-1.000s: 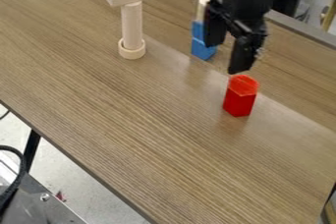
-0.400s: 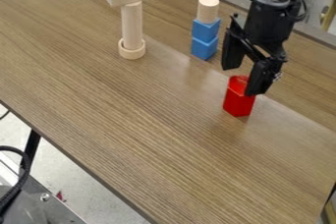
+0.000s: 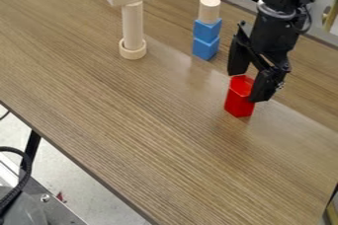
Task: Put the red hexagon on top of the cylinder
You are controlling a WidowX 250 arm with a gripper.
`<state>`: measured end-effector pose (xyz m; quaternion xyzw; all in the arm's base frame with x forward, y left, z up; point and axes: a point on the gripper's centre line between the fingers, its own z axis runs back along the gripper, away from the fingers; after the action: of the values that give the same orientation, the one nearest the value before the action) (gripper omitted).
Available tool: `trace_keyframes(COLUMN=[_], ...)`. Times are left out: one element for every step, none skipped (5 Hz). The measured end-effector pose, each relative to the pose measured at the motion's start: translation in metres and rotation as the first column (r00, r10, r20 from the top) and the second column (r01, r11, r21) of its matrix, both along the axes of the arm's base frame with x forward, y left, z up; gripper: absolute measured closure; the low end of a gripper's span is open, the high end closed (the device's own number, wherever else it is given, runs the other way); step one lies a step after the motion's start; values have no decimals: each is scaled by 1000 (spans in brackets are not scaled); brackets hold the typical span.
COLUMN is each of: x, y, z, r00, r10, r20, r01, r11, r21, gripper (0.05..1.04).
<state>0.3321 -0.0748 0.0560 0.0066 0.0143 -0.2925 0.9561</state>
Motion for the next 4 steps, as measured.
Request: trace_keyframes(x=[-5,-5,-7,-6], y=[4,3,1,-1], z=[-16,-20,-19,0], r00=[1000,999,998,995], r10=[-1,1,8,20], r20=[24,53,64,94], r01=[1,-1,-7,-15], r11=[1000,1000,1000,998], r21=[10,2,-24,-54], gripper=[137,323,323,324])
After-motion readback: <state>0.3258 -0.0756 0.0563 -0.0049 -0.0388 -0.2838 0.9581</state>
